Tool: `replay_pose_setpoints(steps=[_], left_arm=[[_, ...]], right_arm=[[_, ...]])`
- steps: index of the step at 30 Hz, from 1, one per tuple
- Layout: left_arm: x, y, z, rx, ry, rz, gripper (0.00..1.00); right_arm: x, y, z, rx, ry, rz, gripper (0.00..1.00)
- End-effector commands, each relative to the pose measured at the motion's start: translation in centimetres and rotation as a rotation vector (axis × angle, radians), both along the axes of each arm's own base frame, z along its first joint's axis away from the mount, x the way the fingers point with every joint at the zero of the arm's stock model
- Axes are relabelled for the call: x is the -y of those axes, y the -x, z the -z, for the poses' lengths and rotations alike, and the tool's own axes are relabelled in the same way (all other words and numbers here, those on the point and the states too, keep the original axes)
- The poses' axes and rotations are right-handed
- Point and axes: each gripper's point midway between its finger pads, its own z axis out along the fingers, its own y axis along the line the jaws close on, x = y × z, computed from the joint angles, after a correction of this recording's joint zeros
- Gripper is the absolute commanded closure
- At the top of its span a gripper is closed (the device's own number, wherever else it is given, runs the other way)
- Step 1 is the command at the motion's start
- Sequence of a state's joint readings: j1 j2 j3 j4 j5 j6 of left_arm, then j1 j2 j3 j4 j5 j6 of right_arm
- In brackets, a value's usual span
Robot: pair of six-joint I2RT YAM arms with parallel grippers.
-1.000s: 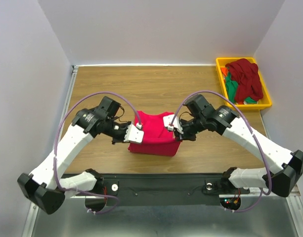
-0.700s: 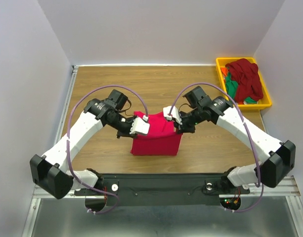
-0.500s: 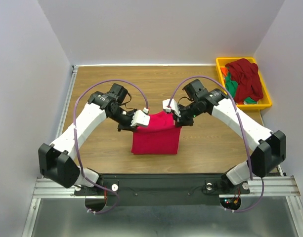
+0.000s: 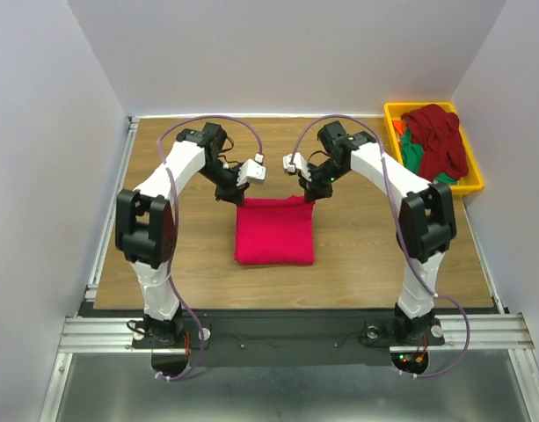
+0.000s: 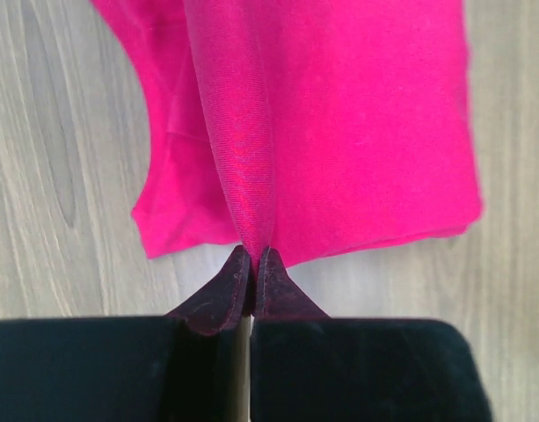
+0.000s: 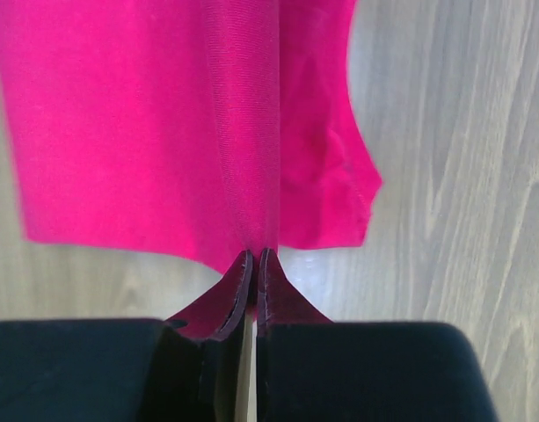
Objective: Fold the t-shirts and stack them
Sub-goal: Fold the tshirt
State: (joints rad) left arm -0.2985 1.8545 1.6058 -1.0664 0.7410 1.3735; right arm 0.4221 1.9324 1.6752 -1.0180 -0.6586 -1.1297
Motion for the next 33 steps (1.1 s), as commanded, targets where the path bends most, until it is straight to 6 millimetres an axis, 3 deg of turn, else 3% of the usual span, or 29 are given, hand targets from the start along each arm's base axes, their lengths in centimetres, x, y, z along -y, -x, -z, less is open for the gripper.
replay_pose_setpoints(steps=[1,2,3,5,6,7,8,12,14,17,18,21,25,33], left_arm=[[-0.5,-2.3,-0.1,-0.021,0.008,-0.035,0.88],[-0.7,-2.8,0.4,-0.032,0.005,-0.043,0.83],[-1.0,-3.5,1.5,-0.056,-0.009,-0.064,0.77],[-0.9,-5.5,1.7,-0.052,-0.005,-0.112,0.58],[-0.7,-5.9,1.4,-0.059,0.015,-0.121,0.50],[-0.5,-6.4,1.0,-0.069,0.022,-0.154,0.32],[-0.4,-7.3,0.4,-0.055,0.035,-0.183,0.27],[-1.0,-8.2,-1.1,-0.032,0.074,-0.265,0.27],[-1.7,-7.1,-0.9,-0.071,0.078,-0.287,0.30],[-1.8,-5.1,-1.1,-0.108,0.084,-0.304,0.35],[-1.9,-3.9,-0.3,-0.169,0.075,-0.349,0.35],[-1.9,-3.0,1.1,-0.217,0.079,-0.420,0.36],[-1.3,-4.7,1.4,-0.164,0.121,-0.469,0.34],[2.1,-6.0,2.0,-0.041,0.102,-0.332,0.34]], right_arm=[[0.5,-3.3,0.7,0.026,0.014,0.016,0.93],[0.3,-3.9,1.1,0.023,0.014,0.028,0.87],[0.3,-4.4,1.2,0.010,0.014,0.059,0.74],[0.2,-5.8,1.2,0.034,0.012,0.093,0.58],[0.6,-6.2,1.3,0.031,0.013,0.134,0.54],[1.0,-6.8,1.2,0.048,0.021,0.160,0.50],[1.3,-7.0,0.8,0.061,0.020,0.180,0.47],[2.4,-8.7,-1.5,0.084,-0.010,0.301,0.45],[2.1,-8.1,-2.5,0.061,-0.039,0.321,0.48],[0.9,-5.5,-3.4,-0.056,-0.124,0.346,0.49],[0.6,-5.0,-3.2,-0.100,-0.136,0.368,0.49],[-0.2,-4.5,-2.0,-0.246,-0.155,0.454,0.49],[-1.3,-5.6,-1.4,-0.320,-0.199,0.533,0.49],[-3.7,-10.1,0.6,-0.409,-0.252,0.615,0.57]])
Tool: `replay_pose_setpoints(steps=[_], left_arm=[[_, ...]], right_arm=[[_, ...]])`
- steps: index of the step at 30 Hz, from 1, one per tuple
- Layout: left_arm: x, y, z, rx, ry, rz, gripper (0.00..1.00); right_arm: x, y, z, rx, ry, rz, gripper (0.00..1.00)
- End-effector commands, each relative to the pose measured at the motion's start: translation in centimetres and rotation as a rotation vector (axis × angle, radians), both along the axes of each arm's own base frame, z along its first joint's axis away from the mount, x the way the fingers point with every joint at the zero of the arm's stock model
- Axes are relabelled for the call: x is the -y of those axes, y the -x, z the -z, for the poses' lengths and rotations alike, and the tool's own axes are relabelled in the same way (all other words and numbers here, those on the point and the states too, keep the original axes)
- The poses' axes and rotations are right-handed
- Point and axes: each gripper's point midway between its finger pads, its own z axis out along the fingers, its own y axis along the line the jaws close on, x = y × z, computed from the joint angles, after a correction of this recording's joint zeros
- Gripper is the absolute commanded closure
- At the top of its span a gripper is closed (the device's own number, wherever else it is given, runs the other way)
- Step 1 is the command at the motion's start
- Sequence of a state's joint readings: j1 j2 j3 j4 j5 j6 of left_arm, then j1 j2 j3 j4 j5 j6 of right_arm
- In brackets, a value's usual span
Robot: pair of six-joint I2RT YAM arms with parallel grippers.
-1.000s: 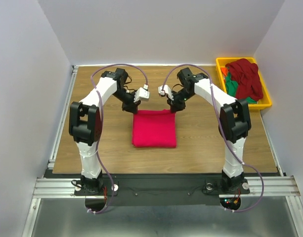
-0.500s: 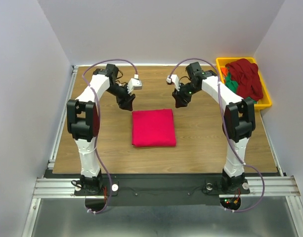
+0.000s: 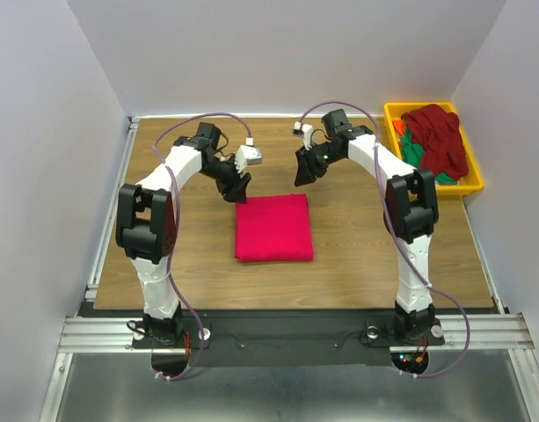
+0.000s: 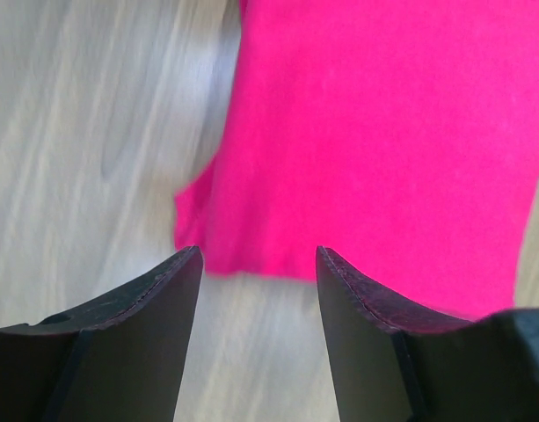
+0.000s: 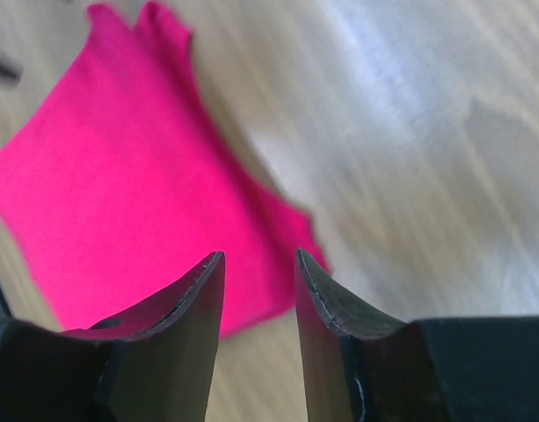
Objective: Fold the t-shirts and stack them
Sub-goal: Fold the tshirt
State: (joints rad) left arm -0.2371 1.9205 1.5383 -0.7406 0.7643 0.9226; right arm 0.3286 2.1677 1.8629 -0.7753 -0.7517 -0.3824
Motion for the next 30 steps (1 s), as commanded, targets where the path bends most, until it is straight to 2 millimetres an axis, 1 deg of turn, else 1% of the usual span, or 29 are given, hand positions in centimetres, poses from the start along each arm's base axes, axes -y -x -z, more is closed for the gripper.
replay_pose_setpoints(steps=[1,2,3,4,6,8,10,11,13,14,16,17,18,20,21,22,23,24,25,26,27,28,29,30], left_arm=[[2.6,-1.5,-0.6,0.103,0.009,0.057,0.35],[2.9,-1.8,-0.6,0.110,0.006,0.064,0.35],[3.0,-1.9,0.1,0.098,-0.001,0.068,0.35],[3.1,-1.9,0.4,0.090,-0.008,0.070,0.36],[3.4,-1.9,1.4,0.063,-0.020,0.071,0.40],[3.4,-2.1,2.1,0.052,-0.027,0.059,0.43],[3.3,-2.6,3.3,0.044,-0.042,0.038,0.46],[3.4,-2.7,3.7,0.041,-0.045,0.035,0.55],[3.5,-3.3,4.2,0.037,-0.044,0.029,0.64],[3.7,-3.4,4.3,0.028,-0.038,0.024,0.72],[4.2,-3.9,4.3,0.024,-0.020,0.028,0.78],[4.4,-4.5,3.9,0.030,-0.010,0.021,0.79],[4.6,-4.6,4.4,0.013,-0.008,0.018,0.80],[4.6,-5.0,4.3,-0.004,-0.004,0.006,0.78],[4.8,-5.5,3.9,-0.007,0.006,-0.010,0.75],[4.7,-5.7,3.4,-0.013,0.027,-0.025,0.68],[4.6,-5.9,2.6,-0.017,0.048,-0.040,0.59],[4.6,-5.9,1.8,-0.021,0.074,-0.050,0.55],[4.9,-5.6,-0.5,-0.021,0.128,-0.058,0.53],[4.5,-5.6,-1.6,-0.017,0.153,-0.071,0.50],[4.3,-4.8,-2.0,-0.037,0.171,-0.083,0.50],[4.3,-4.5,-4.6,-0.013,0.222,-0.095,0.50],[4.1,-4.0,-5.3,-0.022,0.244,-0.109,0.50],[3.6,-3.0,-5.9,-0.044,0.265,-0.137,0.50]], right_arm=[[-1.9,-2.7,-0.8,-0.016,-0.079,0.060,0.58],[-2.0,-2.7,-0.5,-0.021,-0.079,0.062,0.60],[-2.0,-2.7,-0.3,-0.025,-0.080,0.063,0.60],[-2.0,-2.8,-0.4,-0.031,-0.084,0.068,0.61],[-2.2,-2.5,-0.8,-0.032,-0.102,0.059,0.62],[-2.1,-1.8,-1.1,-0.031,-0.111,0.052,0.61],[-1.9,-1.3,-0.6,-0.032,-0.104,0.044,0.55],[-1.6,-0.9,0.3,-0.046,-0.089,0.045,0.54],[-1.3,-0.7,1.3,-0.042,-0.066,0.039,0.54],[-0.8,-1.0,2.2,-0.034,-0.040,0.042,0.55],[-0.3,-1.6,2.6,-0.018,-0.030,0.047,0.56],[-0.3,-2.3,2.2,0.002,-0.030,0.054,0.57],[-0.2,-2.6,1.9,0.013,-0.031,0.057,0.58],[0.0,-3.2,0.9,0.037,-0.037,0.070,0.59],[-0.1,-3.4,-0.2,0.056,-0.052,0.069,0.59],[0.0,-3.4,-0.9,0.060,-0.062,0.073,0.59],[0.0,-3.3,-1.5,0.065,-0.069,0.075,0.59],[-0.2,-3.0,-2.3,0.066,-0.090,0.067,0.60],[-0.2,-2.3,-3.8,0.071,-0.111,0.065,0.60],[-0.6,-1.6,-4.7,0.058,-0.147,0.048,0.61],[-0.8,-1.0,-5.4,0.043,-0.169,0.042,0.61],[-0.9,0.0,-6.3,0.027,-0.196,0.032,0.62],[-1.3,1.3,-7.0,-0.029,-0.245,0.014,0.62],[-1.5,2.1,-7.1,-0.059,-0.266,0.007,0.62]])
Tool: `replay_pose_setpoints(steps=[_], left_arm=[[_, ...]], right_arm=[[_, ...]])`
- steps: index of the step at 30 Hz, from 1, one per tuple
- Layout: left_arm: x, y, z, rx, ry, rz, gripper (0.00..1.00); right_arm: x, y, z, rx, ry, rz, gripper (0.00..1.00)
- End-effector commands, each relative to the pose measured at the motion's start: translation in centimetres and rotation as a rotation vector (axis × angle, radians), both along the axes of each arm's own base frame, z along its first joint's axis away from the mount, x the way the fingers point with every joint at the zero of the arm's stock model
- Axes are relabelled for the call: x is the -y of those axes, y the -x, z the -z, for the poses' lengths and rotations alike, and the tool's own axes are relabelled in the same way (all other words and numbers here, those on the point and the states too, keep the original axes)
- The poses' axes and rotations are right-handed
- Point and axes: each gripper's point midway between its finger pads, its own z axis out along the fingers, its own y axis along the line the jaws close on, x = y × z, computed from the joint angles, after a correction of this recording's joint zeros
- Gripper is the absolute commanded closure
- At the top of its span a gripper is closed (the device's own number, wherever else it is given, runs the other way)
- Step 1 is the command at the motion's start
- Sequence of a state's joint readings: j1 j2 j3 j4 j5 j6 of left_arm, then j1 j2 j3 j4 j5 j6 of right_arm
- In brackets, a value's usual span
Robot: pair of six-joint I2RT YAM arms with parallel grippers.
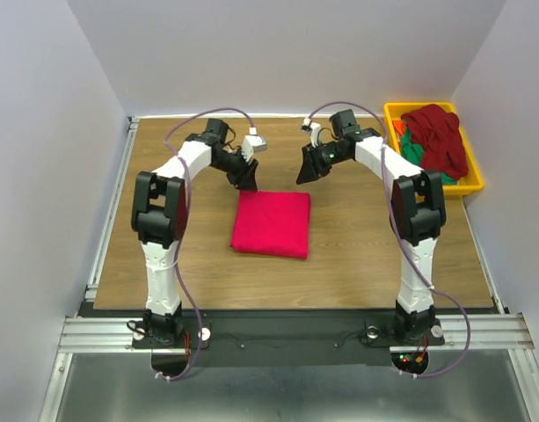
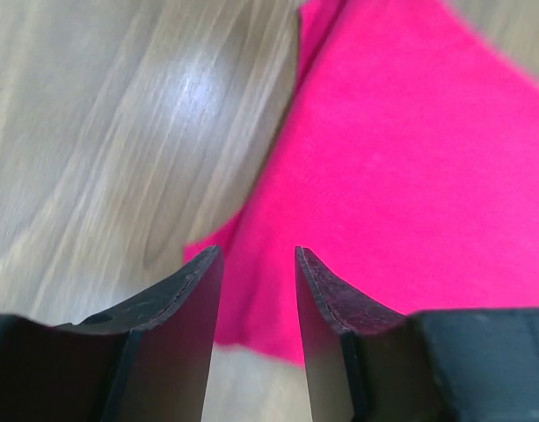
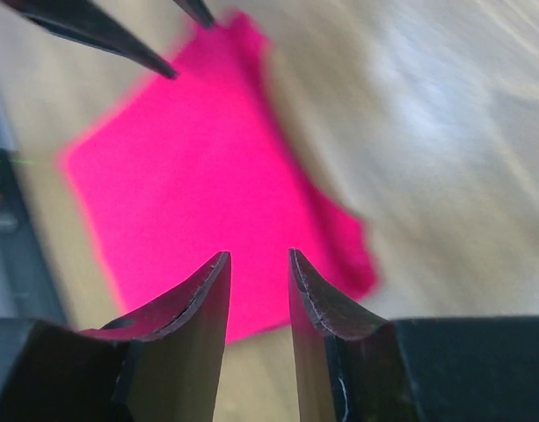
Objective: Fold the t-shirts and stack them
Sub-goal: Fold the tshirt
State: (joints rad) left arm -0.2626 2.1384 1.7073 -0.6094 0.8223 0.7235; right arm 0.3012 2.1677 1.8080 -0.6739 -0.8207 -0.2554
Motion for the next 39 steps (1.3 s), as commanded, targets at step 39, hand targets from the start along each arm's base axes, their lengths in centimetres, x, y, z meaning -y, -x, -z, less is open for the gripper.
replay_pose_setpoints(steps=[39], left_arm=[[4.1,7.8,-6.1,-0.424,0.403,-0.201,0.52]], right_arm=[[0.4,5.5,-2.2,-0.264,-0.219,0.048,0.56]])
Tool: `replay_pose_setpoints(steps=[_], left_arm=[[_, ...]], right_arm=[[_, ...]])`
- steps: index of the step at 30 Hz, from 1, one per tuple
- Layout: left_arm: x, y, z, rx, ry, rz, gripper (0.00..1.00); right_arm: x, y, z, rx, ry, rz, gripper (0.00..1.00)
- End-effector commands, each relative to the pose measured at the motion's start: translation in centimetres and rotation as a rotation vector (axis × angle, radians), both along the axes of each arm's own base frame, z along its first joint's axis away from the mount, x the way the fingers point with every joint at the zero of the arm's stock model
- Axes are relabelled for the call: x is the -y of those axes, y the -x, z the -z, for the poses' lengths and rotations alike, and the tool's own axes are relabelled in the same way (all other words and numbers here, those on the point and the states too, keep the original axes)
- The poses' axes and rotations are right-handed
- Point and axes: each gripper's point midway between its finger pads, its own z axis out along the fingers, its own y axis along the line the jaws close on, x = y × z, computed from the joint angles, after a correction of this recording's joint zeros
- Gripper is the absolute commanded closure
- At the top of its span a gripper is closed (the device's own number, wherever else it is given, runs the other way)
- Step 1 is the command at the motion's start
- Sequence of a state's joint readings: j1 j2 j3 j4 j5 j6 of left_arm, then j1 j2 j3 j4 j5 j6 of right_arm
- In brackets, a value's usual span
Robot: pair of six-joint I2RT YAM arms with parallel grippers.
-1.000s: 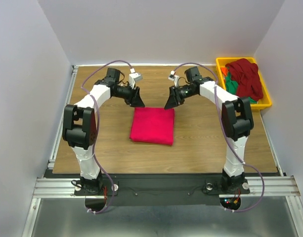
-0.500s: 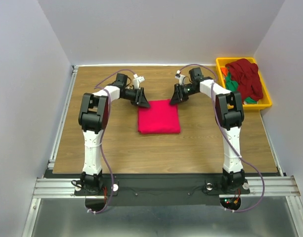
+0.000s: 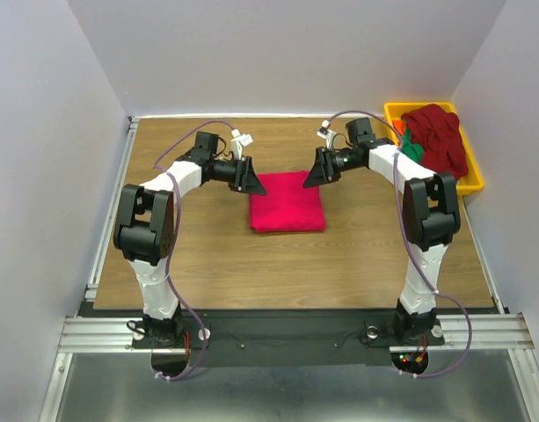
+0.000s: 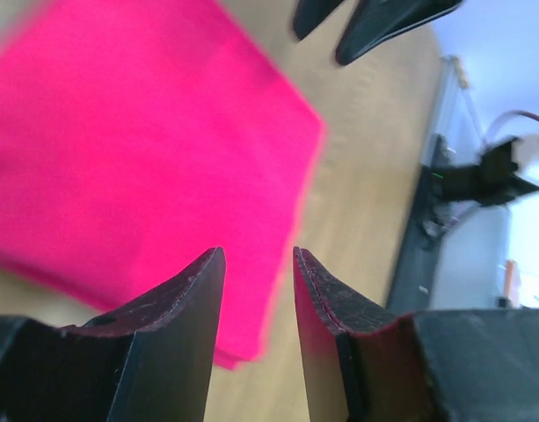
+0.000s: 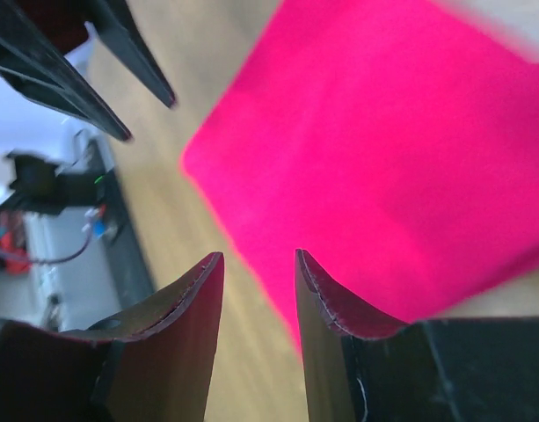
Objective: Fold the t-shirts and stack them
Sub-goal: Fold the tshirt, then neatly place the folded tshirt to the corner
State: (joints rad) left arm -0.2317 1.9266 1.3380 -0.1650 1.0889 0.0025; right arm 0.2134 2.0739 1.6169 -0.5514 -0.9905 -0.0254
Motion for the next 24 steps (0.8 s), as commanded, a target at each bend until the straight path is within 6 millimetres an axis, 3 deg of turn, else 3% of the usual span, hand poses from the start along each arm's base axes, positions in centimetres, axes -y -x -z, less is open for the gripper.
replay_pose_setpoints(steps=[1,5,9,11,15,16,20,22,24], left_arm=[[1.8,3.6,0.2,-0.051,0.047,0.064,0.52],[1.3,3.1,4.6,-0.118,-0.038,-0.002,0.53],[-0.4,1.9,9.0,-0.181,-0.116,-0.065,0.54],[-1.1,1.5,9.7,-0.192,-0.137,-0.083,0.54],[-1.2,2.1,7.4,-0.154,-0.076,-0.022,0.55],[-0.7,3.1,5.0,-0.117,-0.013,0.040,0.55],[0.0,5.5,0.4,-0.054,0.071,0.128,0.54],[0.2,6.6,-1.0,-0.026,0.076,0.145,0.54],[0.7,7.9,-1.4,-0.032,0.082,0.169,0.54]], right_arm=[[-1.7,3.9,0.2,-0.073,-0.050,-0.070,0.57],[-0.8,4.9,5.4,-0.156,0.029,-0.049,0.58],[1.3,3.3,9.3,-0.147,0.122,-0.004,0.59],[2.0,2.8,10.0,-0.135,0.148,0.008,0.60],[2.1,2.8,7.9,-0.098,0.127,0.012,0.61],[1.6,3.0,5.8,-0.086,0.079,0.004,0.61],[-0.4,4.8,-0.3,-0.119,-0.050,-0.013,0.60],[-1.1,5.9,-1.5,-0.111,-0.069,-0.036,0.60],[-2.0,7.6,-1.5,-0.143,-0.073,-0.060,0.60]])
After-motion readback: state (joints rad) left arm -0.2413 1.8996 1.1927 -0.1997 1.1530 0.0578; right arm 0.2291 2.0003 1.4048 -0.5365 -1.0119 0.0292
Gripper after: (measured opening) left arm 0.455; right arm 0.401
